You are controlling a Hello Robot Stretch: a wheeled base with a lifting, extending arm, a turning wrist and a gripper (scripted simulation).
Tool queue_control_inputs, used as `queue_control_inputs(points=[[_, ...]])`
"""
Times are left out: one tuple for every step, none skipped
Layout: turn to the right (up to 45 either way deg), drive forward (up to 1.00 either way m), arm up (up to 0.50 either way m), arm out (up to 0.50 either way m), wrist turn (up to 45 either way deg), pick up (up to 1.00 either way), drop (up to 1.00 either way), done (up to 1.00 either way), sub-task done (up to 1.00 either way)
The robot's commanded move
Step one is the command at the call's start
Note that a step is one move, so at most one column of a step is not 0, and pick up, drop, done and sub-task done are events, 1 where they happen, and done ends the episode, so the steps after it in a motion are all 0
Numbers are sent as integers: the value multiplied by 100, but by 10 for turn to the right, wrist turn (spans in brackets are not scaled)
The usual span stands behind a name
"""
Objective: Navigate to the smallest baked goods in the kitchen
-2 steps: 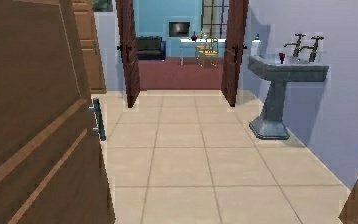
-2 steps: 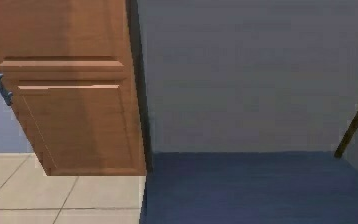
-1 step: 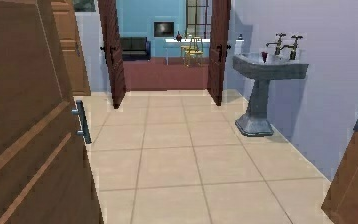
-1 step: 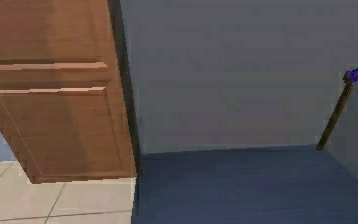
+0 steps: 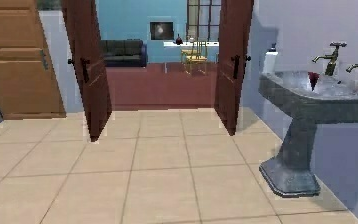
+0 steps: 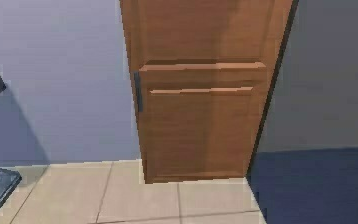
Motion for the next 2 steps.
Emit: queue_control_inputs(points=[[0,40,0,0,0,0,0,0,0],[-450,0,0,0,0,0,0,0,0]])
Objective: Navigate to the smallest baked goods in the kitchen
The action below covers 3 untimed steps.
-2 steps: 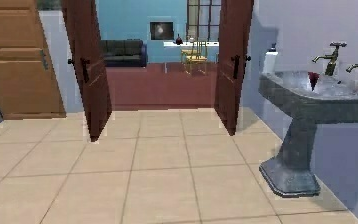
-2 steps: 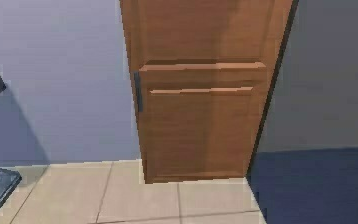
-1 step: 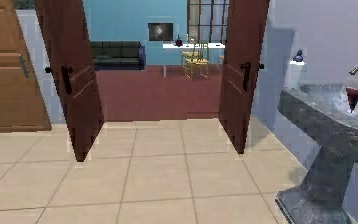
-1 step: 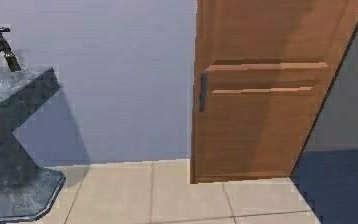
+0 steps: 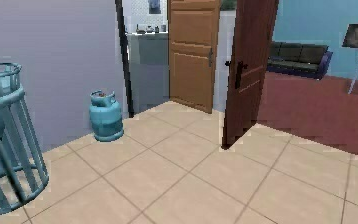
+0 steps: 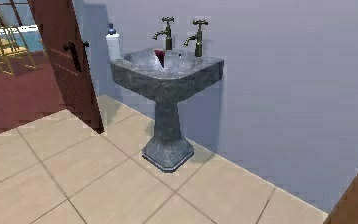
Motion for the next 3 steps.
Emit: queue_control_inputs(points=[[-90,0,0,0,0,0,0,0,0],[0,10,0,0,0,0,0,0,0],[0,100,0,0,0,0,0,0,0]])
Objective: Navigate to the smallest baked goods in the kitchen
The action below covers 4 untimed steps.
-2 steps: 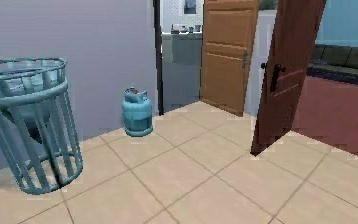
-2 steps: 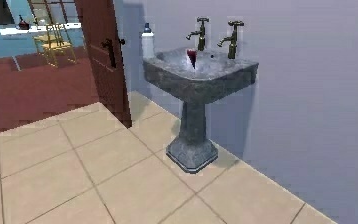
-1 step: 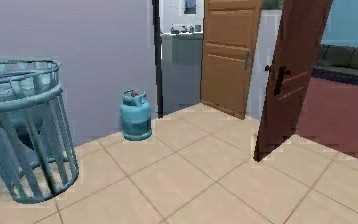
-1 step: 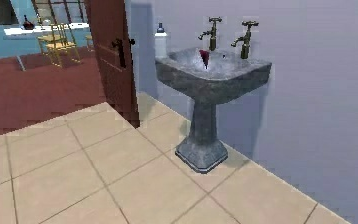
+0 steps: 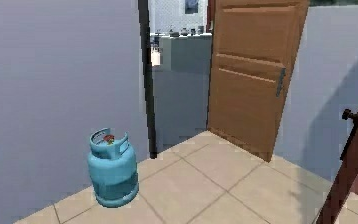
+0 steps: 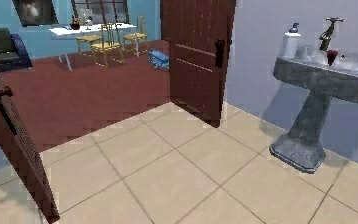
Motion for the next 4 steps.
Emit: queue_control_inputs(points=[[30,0,0,0,0,0,0,0,0],[60,0,0,0,0,0,0,0,0],[0,100,0,0,0,0,0,0,0],[60,0,0,0,0,0,0,0,0]])
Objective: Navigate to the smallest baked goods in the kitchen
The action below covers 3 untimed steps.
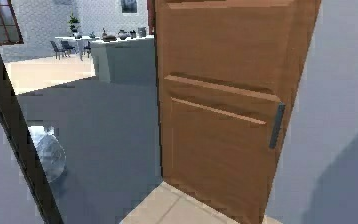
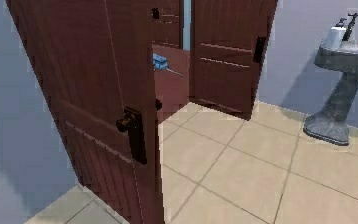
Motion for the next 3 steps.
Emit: queue_control_inputs(points=[[0,15,0,0,0,0,0,0,0],[-120,0,0,0,0,0,0,0,0],[0,85,0,0,0,0,0,0,0]])
